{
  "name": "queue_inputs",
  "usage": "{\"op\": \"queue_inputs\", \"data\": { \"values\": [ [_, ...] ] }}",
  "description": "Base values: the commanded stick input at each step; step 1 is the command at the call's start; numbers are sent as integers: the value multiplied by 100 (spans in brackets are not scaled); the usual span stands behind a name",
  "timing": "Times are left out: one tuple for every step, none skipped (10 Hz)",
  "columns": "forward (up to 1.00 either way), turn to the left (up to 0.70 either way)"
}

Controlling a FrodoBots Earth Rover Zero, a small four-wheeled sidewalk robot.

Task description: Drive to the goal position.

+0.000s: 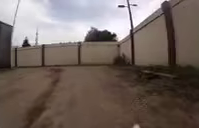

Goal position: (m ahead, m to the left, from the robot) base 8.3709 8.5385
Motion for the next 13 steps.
{"op": "queue_inputs", "data": {
  "values": [
    [70, 27],
    [70, 10],
    [70, 3],
    [70, 0],
    [70, 0],
    [70, 0],
    [70, 13],
    [70, 32],
    [70, 12],
    [70, 3],
    [70, 0],
    [70, 0],
    [70, 0]
  ]
}}
